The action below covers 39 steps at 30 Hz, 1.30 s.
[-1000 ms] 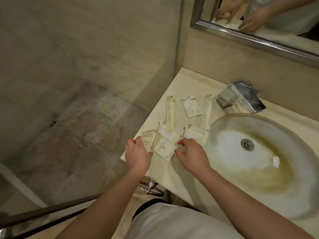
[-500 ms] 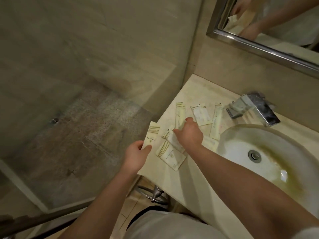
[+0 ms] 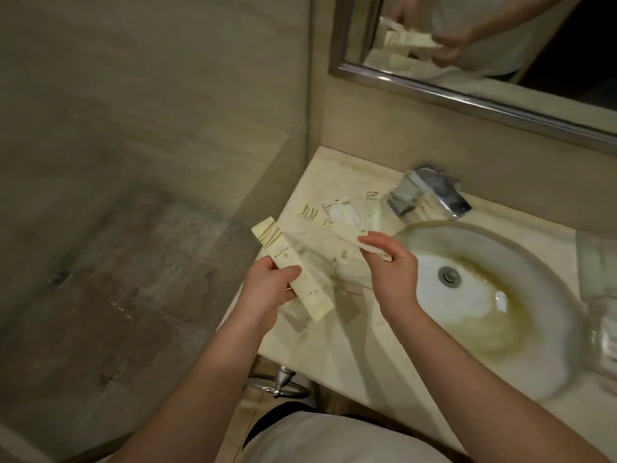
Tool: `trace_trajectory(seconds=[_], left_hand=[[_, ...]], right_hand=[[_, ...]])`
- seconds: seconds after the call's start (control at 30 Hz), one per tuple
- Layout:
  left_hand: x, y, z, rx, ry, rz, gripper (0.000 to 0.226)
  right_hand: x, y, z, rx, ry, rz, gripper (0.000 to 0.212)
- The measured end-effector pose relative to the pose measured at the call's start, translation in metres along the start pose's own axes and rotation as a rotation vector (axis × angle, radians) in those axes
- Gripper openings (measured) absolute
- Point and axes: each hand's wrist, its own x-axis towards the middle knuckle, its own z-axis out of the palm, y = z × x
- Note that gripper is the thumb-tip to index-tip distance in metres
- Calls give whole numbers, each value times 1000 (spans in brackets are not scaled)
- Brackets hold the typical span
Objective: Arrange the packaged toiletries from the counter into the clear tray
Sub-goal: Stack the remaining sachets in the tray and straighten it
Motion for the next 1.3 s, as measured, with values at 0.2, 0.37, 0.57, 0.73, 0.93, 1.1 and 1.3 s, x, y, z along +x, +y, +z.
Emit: trace_trajectory(seconds=[0.2,0.37,0.57,0.73,0.93,1.1,1.3], left_hand=[[-25,-15,78,177,-152,32,18],[-64,-49,164,217,-246,-8,18],[-115,-106,271,278,-353,-47,12],[-136,-141,338,251,-369,-120,19],[-144,-174,415,159,-340,-287,14],[-147,-211,488,174,-388,-474,10],[-141,-249,540,110,-332,-603,26]], right_hand=[[-28,-2,-103,61,101,32,33],[-60,17,-208,127,153,10,44],[-93,48,-326,186,379,53,30],[-110,69,-400,288,613,179,37],[-90,82,-465,401,855,264,24],[-65,82,-513,312,903,281,22],[-34,100,-556,134,912,378,25]])
